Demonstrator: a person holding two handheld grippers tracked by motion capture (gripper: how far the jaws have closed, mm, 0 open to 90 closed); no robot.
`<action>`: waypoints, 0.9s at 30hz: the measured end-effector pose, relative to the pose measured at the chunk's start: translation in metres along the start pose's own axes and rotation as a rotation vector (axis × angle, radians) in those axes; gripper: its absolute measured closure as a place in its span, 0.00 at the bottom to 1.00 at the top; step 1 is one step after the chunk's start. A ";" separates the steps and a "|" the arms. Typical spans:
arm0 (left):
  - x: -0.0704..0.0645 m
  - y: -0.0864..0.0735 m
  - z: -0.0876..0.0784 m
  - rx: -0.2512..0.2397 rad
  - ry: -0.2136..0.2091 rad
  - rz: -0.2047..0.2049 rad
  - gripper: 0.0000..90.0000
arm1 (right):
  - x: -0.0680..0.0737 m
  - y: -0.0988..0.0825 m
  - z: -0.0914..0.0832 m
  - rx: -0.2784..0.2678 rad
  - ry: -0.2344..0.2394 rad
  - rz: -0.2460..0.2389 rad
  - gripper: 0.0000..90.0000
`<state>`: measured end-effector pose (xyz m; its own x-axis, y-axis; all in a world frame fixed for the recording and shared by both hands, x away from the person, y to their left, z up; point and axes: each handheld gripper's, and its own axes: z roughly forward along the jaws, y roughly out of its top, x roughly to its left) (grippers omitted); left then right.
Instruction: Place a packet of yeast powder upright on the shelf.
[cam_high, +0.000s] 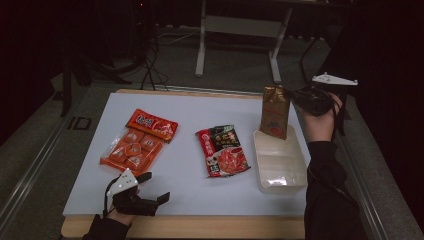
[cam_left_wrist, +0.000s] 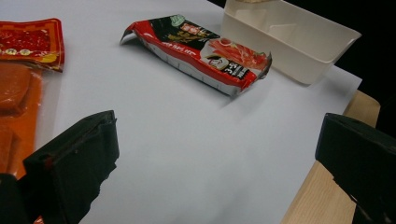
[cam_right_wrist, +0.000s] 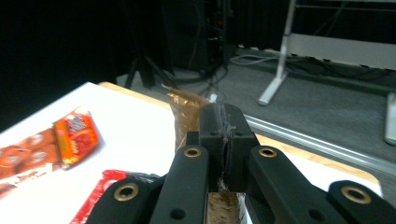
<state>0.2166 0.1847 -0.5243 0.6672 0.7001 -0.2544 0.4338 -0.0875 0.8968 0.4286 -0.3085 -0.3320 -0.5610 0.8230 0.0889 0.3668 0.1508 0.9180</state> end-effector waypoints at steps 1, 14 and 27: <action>0.000 0.000 0.000 0.000 0.001 0.000 0.00 | -0.002 -0.002 0.002 0.004 0.001 0.005 0.98; -0.002 0.000 -0.001 0.008 0.000 0.015 0.00 | -0.010 -0.014 0.026 0.021 0.020 -0.036 0.98; -0.002 0.000 -0.001 0.007 0.000 0.017 0.00 | -0.018 -0.037 0.038 0.069 0.078 0.079 0.97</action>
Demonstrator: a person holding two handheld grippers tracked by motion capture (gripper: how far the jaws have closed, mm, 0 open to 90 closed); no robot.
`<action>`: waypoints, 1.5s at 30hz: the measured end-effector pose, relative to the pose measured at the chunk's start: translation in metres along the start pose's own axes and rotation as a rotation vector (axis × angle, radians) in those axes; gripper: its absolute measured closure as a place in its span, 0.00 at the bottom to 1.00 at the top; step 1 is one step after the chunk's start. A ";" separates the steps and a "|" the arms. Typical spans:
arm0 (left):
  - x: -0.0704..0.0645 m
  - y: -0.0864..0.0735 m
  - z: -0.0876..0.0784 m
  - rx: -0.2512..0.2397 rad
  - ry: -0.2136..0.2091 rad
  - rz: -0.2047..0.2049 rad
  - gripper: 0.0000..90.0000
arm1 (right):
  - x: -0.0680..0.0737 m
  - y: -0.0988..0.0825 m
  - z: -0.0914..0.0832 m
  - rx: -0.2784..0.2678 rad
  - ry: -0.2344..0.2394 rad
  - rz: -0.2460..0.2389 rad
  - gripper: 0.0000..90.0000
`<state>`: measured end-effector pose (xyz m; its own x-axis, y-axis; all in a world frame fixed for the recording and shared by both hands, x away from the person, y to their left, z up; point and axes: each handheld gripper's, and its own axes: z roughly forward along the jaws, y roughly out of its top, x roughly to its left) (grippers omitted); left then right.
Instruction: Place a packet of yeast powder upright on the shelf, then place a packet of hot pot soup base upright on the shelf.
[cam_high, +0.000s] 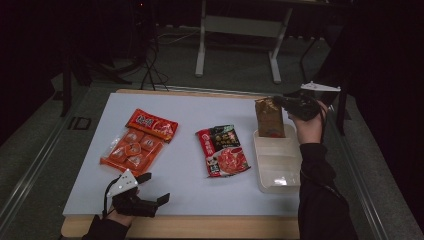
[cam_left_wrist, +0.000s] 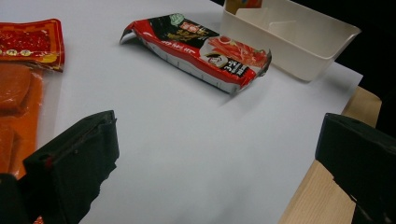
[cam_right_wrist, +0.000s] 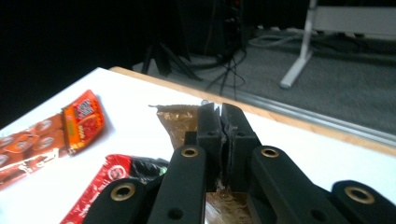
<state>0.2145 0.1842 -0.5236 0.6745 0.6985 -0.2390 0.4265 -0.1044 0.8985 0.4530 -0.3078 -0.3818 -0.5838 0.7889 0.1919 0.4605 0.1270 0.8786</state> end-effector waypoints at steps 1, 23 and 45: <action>0.000 0.000 0.000 0.003 0.000 0.002 0.00 | -0.004 -0.006 0.001 0.012 -0.013 0.020 0.97; -0.001 0.000 0.002 0.006 -0.002 0.010 0.00 | 0.006 -0.007 -0.035 -0.018 -0.112 -0.033 0.61; -0.008 0.003 0.009 -0.022 -0.053 0.019 0.00 | 0.088 -0.055 -0.082 -0.167 0.093 -0.039 0.15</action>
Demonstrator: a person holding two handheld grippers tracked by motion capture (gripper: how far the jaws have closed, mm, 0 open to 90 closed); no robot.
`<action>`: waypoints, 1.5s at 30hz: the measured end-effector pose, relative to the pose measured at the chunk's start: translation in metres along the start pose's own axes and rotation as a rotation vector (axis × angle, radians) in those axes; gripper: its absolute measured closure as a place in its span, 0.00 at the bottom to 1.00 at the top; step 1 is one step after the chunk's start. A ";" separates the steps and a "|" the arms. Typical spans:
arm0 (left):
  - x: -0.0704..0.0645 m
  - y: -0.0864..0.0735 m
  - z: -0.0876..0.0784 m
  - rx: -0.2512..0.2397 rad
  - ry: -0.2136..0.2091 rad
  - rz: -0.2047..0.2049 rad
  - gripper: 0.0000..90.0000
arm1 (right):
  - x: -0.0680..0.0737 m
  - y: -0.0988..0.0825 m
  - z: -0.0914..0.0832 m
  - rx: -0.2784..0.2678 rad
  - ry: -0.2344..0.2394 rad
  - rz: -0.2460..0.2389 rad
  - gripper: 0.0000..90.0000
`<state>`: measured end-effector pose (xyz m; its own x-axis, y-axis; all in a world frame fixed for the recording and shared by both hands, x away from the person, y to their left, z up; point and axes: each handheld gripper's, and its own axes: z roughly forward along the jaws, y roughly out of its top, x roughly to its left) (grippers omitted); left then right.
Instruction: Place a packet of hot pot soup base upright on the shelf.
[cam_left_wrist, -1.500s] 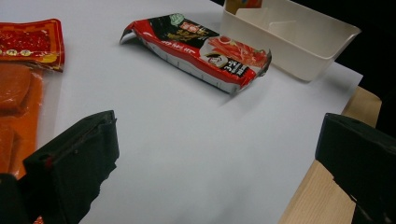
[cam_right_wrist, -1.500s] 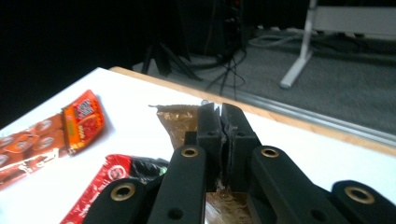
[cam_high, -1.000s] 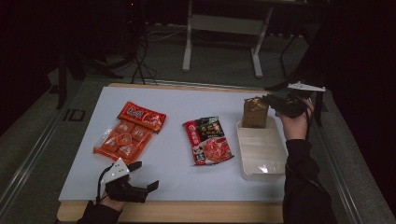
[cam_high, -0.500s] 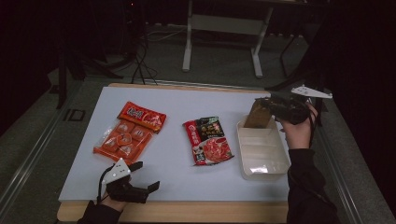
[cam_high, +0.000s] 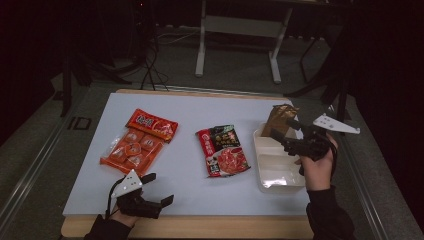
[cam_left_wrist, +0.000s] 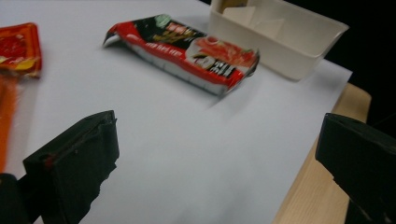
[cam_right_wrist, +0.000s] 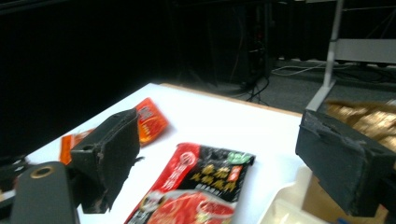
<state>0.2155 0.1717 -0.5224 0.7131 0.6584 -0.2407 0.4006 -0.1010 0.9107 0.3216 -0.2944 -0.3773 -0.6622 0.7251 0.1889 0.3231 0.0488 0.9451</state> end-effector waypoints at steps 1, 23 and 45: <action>-0.001 0.002 0.001 -0.004 -0.020 -0.013 0.00 | 0.004 -0.004 -0.002 -0.005 -0.001 -0.012 0.16; -0.011 0.045 0.041 0.144 -0.146 0.058 0.08 | 0.057 -0.056 -0.043 0.029 0.119 -0.082 0.16; -0.023 0.098 0.113 0.241 -0.147 0.110 0.56 | 0.060 -0.066 -0.058 0.022 0.079 -0.108 0.16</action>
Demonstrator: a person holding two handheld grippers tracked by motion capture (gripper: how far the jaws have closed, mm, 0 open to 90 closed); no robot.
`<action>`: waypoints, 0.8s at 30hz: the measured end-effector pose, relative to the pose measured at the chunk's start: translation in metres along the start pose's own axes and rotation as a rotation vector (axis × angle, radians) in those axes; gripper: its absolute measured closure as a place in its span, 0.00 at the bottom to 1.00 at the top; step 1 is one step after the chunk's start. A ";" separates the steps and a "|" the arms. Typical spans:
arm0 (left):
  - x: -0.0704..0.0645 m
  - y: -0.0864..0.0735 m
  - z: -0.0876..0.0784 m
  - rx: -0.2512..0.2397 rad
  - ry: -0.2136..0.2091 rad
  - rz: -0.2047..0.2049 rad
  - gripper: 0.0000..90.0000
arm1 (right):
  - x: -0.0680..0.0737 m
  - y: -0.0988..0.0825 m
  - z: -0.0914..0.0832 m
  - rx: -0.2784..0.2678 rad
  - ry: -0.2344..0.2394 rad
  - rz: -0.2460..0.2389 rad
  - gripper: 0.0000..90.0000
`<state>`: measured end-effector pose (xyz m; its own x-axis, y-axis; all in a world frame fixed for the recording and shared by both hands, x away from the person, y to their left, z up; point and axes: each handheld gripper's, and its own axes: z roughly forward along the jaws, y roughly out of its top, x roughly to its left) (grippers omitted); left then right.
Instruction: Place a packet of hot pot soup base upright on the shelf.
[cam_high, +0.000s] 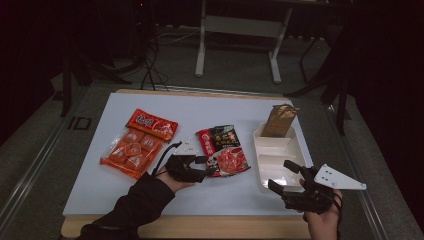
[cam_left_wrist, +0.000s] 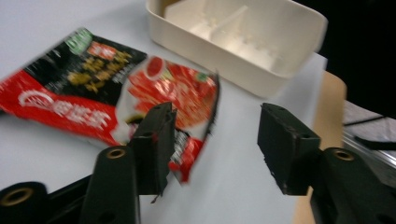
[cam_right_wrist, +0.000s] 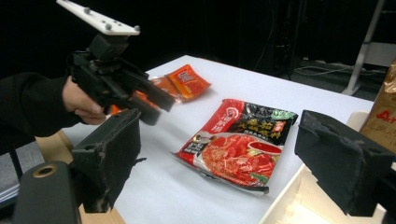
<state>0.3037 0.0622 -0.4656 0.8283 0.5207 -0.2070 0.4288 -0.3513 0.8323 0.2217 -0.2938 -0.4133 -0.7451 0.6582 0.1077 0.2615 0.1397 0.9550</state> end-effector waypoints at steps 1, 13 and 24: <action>0.001 0.005 0.004 -0.008 0.016 0.005 0.63 | -0.001 0.000 0.000 -0.002 0.000 0.001 0.16; 0.027 0.033 0.048 0.071 0.030 -0.009 1.00 | -0.004 -0.005 0.005 0.021 0.004 0.000 0.16; 0.044 0.052 0.098 0.122 0.043 0.005 1.00 | -0.004 -0.009 0.007 0.036 0.021 -0.007 0.16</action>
<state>0.3982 -0.0091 -0.4816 0.8156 0.5504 -0.1785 0.4674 -0.4448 0.7640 0.2269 -0.2922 -0.4245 -0.7595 0.6417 0.1072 0.2779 0.1709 0.9453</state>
